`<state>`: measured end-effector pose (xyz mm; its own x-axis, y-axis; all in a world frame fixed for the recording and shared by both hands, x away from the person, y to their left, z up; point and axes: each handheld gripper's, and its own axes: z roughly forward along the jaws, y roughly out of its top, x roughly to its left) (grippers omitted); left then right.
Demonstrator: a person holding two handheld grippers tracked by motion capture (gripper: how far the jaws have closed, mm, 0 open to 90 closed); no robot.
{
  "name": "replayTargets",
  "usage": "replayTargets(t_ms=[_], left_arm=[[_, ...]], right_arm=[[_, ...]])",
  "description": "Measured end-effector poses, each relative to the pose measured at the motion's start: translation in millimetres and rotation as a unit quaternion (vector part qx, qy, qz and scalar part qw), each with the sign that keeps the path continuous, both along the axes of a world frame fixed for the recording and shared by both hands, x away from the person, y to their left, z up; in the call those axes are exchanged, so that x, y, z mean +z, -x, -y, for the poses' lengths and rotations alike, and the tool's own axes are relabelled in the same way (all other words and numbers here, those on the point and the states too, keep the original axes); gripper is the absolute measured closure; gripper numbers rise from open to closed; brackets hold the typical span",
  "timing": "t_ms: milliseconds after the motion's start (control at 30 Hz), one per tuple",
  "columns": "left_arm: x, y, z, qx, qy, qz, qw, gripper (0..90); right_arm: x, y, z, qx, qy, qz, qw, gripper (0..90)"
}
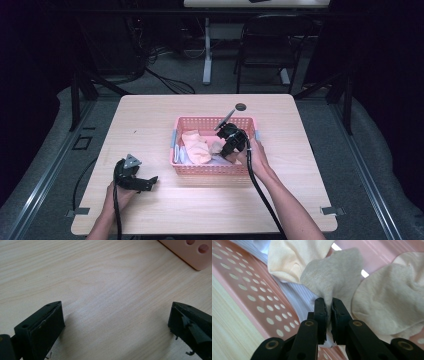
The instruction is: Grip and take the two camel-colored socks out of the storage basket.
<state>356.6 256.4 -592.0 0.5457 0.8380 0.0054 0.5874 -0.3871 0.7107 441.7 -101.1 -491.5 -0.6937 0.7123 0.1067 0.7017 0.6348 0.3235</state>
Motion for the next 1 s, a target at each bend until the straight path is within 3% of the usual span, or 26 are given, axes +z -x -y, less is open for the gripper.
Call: replayTargets(t_ms=[367,400,767,1000], left_arm=[[0.0,0.0,-0.1,0.000,0.000,0.000,1.0000,0.1],[0.0,-0.1,-0.1,-0.001,0.000,0.000,1.0000,0.1],[0.0,0.0,0.0,0.000,0.000,0.000,1.0000,0.2],[-0.1,0.3,0.2,0.001,0.001,0.000,1.0000,0.3]], right_arm=[[6.9,-1.2,7.5,-0.001,0.007,0.000,1.0000,86.0],[12.6,-1.1,8.6,0.003,0.009,-0.008,0.9999,85.9],[43.5,1.8,17.2,0.003,-0.008,0.006,0.9999,85.3],[72.4,3.3,26.4,-0.002,-0.011,0.018,0.9998,85.7]])
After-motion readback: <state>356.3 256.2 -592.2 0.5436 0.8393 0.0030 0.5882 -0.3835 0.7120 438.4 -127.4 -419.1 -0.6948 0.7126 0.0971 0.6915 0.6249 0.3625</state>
